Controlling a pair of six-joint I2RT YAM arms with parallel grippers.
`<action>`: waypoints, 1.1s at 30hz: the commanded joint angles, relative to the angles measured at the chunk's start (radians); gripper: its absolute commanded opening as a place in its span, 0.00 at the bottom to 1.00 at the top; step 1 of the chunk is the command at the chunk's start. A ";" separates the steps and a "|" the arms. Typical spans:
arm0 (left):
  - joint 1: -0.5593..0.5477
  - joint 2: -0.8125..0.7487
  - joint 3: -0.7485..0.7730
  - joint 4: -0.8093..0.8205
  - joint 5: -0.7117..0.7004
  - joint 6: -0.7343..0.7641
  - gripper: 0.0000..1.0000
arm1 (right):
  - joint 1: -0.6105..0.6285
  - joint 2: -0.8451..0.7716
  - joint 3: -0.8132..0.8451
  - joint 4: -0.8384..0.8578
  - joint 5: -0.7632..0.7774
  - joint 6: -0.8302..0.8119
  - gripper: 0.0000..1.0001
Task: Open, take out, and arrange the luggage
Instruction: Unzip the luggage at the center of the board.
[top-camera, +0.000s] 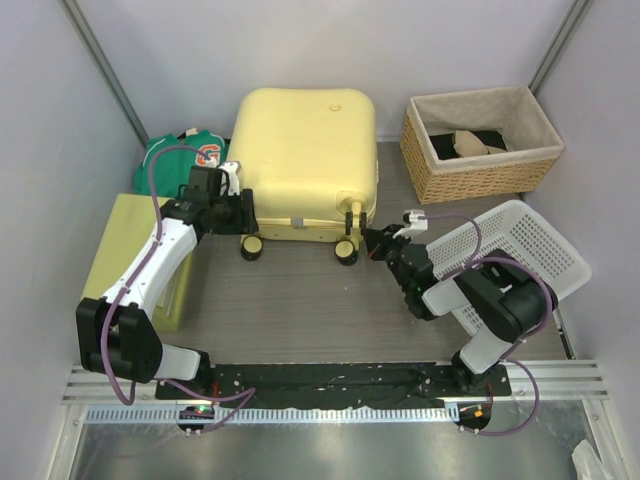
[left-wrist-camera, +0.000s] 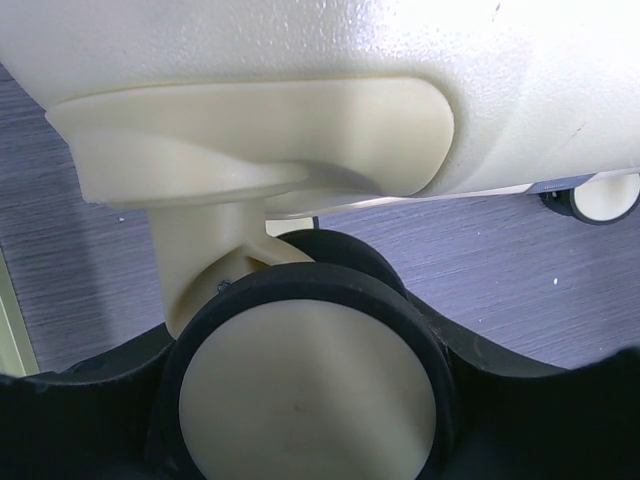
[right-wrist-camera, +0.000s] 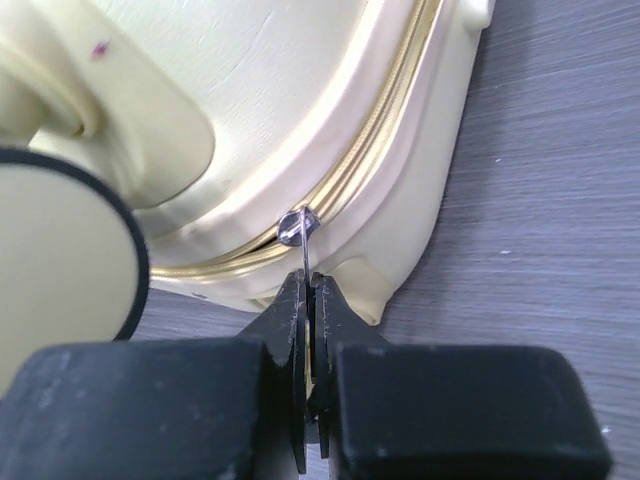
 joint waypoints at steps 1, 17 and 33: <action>0.036 0.002 0.026 -0.052 -0.113 0.024 0.00 | -0.109 -0.080 0.032 0.015 0.085 -0.009 0.01; -0.048 -0.032 0.121 -0.052 -0.211 0.050 0.62 | -0.205 -0.090 0.226 -0.344 -0.286 -0.104 0.01; -0.549 0.045 0.325 -0.015 -0.468 -0.165 0.95 | -0.205 -0.090 0.226 -0.431 -0.319 -0.087 0.01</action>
